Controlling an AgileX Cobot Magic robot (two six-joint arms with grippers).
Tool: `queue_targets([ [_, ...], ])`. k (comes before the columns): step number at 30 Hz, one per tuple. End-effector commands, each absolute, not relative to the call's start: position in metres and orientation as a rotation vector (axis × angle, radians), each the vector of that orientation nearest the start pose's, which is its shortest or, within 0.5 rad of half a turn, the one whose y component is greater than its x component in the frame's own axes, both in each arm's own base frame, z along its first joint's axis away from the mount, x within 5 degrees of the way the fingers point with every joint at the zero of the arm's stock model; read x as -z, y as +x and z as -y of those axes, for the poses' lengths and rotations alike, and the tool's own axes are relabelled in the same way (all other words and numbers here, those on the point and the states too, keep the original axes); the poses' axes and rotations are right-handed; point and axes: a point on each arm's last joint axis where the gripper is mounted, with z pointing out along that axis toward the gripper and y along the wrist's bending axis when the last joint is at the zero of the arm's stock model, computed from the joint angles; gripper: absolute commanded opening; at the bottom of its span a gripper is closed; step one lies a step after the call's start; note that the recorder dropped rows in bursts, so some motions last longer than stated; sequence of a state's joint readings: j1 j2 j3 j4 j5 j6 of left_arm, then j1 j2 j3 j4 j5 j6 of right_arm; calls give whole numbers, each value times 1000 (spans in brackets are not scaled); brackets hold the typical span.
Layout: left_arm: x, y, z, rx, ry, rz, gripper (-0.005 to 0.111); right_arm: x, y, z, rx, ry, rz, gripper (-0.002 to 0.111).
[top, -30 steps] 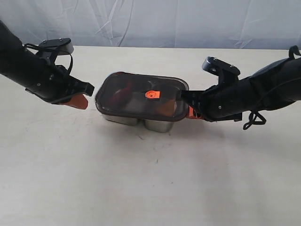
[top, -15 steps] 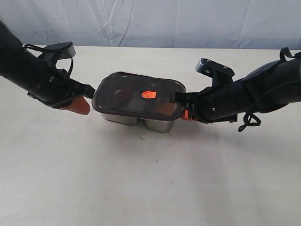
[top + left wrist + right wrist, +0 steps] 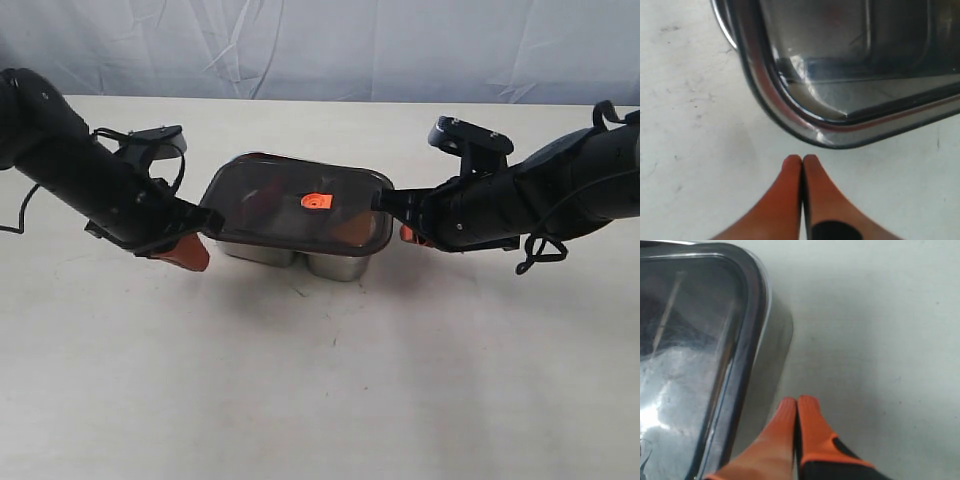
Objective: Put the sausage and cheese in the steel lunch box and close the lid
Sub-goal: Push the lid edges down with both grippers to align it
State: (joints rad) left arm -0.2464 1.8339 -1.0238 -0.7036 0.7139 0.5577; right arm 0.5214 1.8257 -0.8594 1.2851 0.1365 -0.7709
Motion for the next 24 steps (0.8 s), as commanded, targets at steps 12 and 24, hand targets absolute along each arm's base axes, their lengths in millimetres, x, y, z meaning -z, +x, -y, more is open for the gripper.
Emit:
queue_targets([
  [12,-175,335,124,644,414,-2721,0,-137,289,-180,-581,-98,-2576,-1],
  [24,-173,329,122,626,491,-2769,0,-137,290,-180,-579,-97,-2575,-1],
])
